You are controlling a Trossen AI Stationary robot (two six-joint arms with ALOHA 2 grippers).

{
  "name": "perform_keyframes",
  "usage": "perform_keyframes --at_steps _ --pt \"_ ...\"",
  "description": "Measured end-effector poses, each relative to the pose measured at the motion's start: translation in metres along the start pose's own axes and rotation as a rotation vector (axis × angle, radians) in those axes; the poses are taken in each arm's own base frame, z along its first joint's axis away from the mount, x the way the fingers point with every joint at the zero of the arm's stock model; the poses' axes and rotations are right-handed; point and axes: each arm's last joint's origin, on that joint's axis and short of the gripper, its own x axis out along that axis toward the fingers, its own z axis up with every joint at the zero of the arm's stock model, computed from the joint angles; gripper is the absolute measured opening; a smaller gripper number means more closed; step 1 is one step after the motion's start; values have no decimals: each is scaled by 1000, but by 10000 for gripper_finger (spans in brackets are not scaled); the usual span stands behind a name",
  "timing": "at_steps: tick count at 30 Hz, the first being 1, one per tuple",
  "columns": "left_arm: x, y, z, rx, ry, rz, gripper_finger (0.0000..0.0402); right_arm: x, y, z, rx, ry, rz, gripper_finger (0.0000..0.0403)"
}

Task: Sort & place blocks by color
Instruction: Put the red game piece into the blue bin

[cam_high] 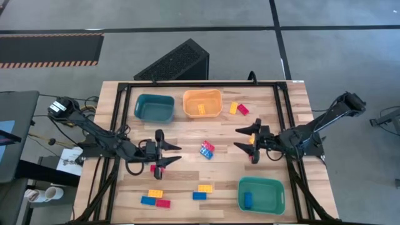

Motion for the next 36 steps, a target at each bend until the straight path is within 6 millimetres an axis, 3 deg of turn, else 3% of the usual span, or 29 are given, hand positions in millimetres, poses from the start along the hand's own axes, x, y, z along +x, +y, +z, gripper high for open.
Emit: perform_keyframes --at_steps 36 --pt "-1 -4 1 -55 -10 -55 141 0 -1 0 0 -1 -2 311"
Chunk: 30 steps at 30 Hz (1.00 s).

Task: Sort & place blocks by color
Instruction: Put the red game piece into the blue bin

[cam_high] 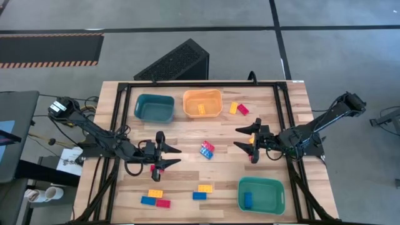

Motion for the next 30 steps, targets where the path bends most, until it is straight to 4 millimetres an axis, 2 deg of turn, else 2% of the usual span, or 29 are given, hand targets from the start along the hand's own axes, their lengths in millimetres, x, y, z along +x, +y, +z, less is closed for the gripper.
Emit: perform_keyframes --at_steps 30 --pt "0 0 0 16 3 0 141 0 0 0 17 0 0 311"
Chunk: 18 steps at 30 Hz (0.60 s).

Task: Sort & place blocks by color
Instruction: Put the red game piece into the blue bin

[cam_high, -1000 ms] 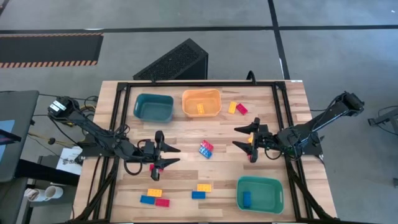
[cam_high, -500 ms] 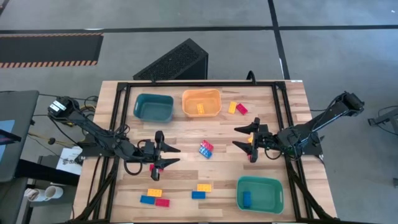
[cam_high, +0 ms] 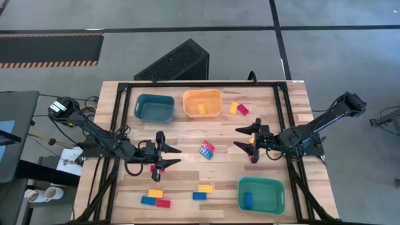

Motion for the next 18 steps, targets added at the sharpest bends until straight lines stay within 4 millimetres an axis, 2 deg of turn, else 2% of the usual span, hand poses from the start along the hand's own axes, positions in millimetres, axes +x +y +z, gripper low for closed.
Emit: perform_keyframes --at_steps 18 --pt "0 0 -1 19 12 3 142 0 0 0 -2 1 -1 311"
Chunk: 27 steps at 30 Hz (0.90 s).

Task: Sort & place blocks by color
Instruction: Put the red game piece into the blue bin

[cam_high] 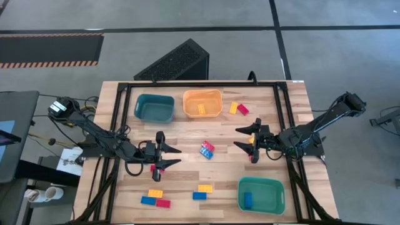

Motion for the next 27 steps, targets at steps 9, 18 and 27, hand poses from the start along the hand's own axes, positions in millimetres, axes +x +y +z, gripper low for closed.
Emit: perform_keyframes --at_steps 9,18,27 --pt "0 0 0 0 0 1 142 0 -1 -1 37 6 -6 311" --pt "0 0 0 -9 0 -5 141 6 -8 6 65 139 -78 311" --pt "0 0 0 -12 1 -14 141 2 -24 27 37 489 -335 310"
